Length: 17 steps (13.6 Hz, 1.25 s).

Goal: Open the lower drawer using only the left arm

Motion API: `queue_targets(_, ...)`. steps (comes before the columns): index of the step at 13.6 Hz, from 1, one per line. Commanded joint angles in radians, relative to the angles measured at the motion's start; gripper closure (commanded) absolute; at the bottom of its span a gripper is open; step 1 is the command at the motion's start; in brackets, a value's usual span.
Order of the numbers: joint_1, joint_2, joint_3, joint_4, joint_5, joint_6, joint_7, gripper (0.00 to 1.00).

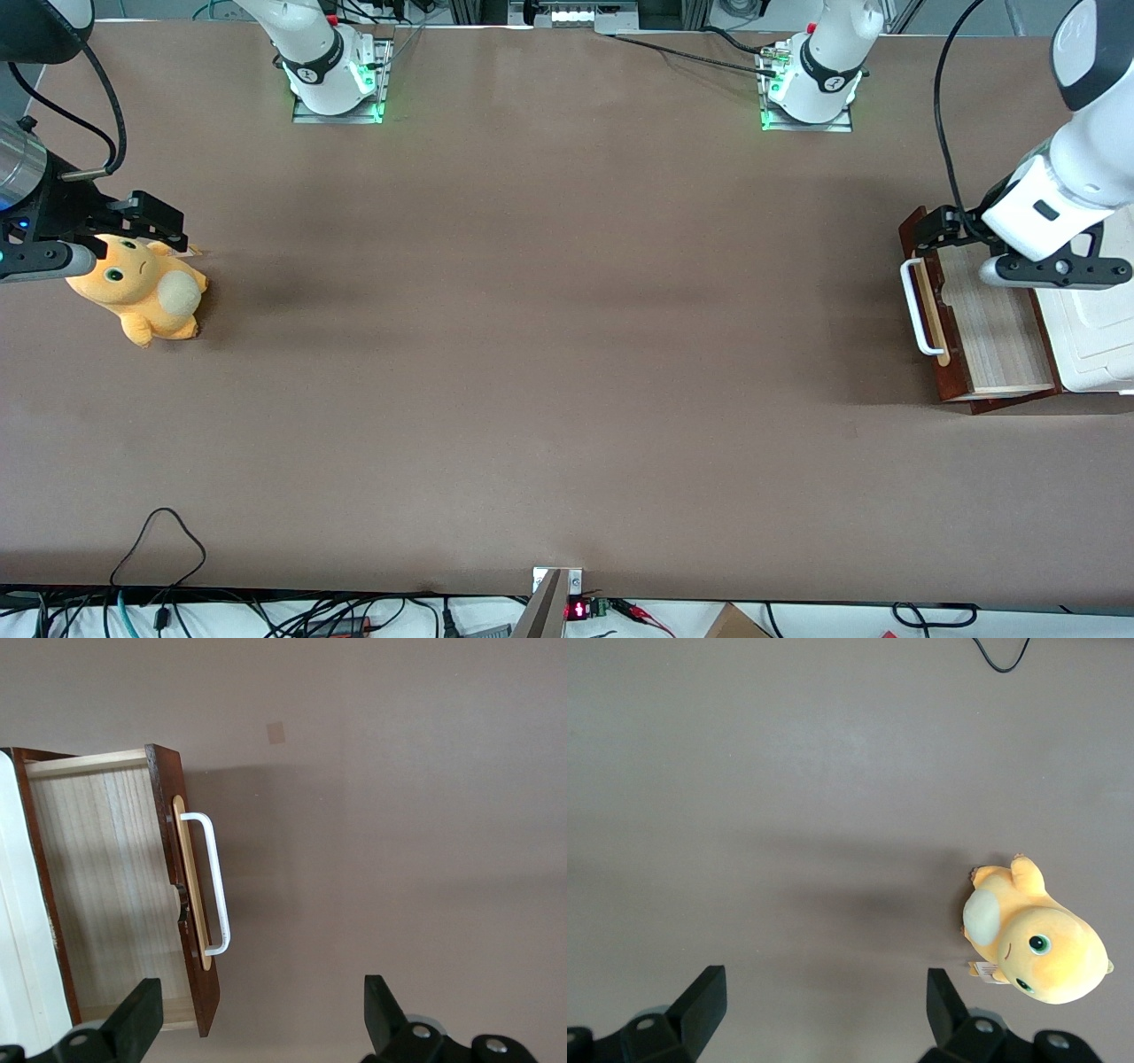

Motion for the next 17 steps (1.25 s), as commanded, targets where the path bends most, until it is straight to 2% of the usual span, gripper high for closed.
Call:
queue_targets(1, 0.007, -0.031, 0.002, -0.013, -0.026, 0.001, 0.07, 0.0)
queue_targets(17, 0.015, -0.032, 0.004, 0.011, -0.049, 0.003, 0.073, 0.0)
